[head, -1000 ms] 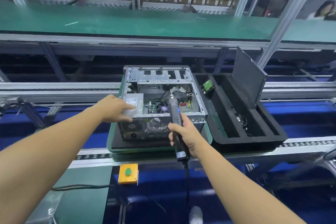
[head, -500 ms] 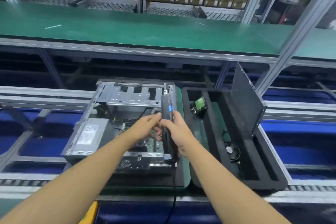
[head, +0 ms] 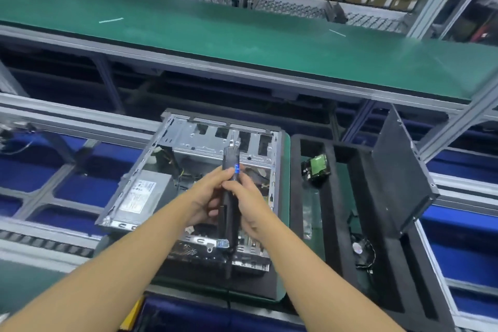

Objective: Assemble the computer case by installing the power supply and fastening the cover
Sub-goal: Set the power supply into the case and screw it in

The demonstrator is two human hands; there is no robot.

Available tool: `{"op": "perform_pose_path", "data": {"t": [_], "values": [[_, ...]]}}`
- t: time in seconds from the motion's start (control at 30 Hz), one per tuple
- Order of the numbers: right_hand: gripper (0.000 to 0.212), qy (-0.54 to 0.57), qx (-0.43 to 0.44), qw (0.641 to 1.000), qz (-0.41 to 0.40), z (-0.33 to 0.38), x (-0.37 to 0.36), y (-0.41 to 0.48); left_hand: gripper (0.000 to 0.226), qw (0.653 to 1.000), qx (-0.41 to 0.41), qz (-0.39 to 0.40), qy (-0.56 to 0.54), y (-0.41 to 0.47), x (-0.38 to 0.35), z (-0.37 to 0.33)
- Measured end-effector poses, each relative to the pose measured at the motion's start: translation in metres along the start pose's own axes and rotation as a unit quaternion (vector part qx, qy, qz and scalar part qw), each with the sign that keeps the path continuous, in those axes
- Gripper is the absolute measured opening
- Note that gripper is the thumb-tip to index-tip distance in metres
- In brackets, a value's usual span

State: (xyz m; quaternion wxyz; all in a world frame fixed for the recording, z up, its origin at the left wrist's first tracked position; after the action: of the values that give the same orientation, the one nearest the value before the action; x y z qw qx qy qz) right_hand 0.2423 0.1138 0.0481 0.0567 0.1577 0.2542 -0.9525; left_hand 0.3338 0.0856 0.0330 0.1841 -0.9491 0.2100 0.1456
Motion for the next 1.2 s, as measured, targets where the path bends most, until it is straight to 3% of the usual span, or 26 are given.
{"op": "perform_pose_path", "data": {"t": [0.07, 0.23, 0.43, 0.5, 0.67, 0.9, 1.0, 1.1, 1.2], "values": [[0.019, -0.015, -0.005, 0.999, 0.034, 0.002, -0.028, 0.006, 0.054, 0.999, -0.025, 0.005, -0.024, -0.014, 0.023, -0.012], [0.023, -0.092, -0.015, 0.988, 0.127, -0.015, -0.129, 0.023, 0.057, 0.994, -0.076, 0.012, -0.078, -0.074, 0.111, -0.035], [0.036, -0.224, -0.063, 0.941, 0.246, -0.102, -0.263, 0.039, 0.061, 0.989, -0.071, -0.036, -0.121, -0.189, 0.246, -0.01], [0.038, -0.239, -0.108, 0.927, 0.268, -0.142, -0.298, 0.042, 0.061, 0.988, -0.051, -0.093, -0.114, -0.225, 0.286, 0.012], [0.021, -0.264, -0.192, 0.915, 0.235, -0.243, -0.339, 0.062, 0.028, 0.958, 0.022, -0.277, -0.067, -0.282, 0.354, 0.08], [0.031, -0.376, -0.192, 0.891, 0.165, -0.329, -0.343, 0.088, 0.009, 0.918, 0.133, -0.371, 0.043, -0.284, 0.394, 0.158], [0.03, -0.445, -0.175, 0.86, 0.179, -0.346, -0.345, 0.096, 0.014, 0.882, 0.156, -0.42, 0.143, -0.278, 0.411, 0.176], [0.041, -0.499, -0.165, 0.826, 0.205, -0.356, -0.35, 0.097, 0.005, 0.838, 0.19, -0.46, 0.224, -0.286, 0.421, 0.187], [0.044, -0.53, -0.163, 0.805, 0.21, -0.359, -0.353, 0.095, 0.027, 0.811, 0.216, -0.464, 0.283, -0.288, 0.424, 0.19]]}}
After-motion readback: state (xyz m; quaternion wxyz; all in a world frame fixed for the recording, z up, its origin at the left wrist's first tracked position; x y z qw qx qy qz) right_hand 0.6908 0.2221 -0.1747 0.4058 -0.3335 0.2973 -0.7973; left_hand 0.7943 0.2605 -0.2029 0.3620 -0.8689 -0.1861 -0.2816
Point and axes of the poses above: each hand's wrist, its own y-axis towards the middle knuckle, its own x-axis out of the back of the hand, z = x × y, the point moved 5 cm from there along y, towards the middle knuckle, and after that the axes turned 8 degrees about -x, right-handed, at the moved point
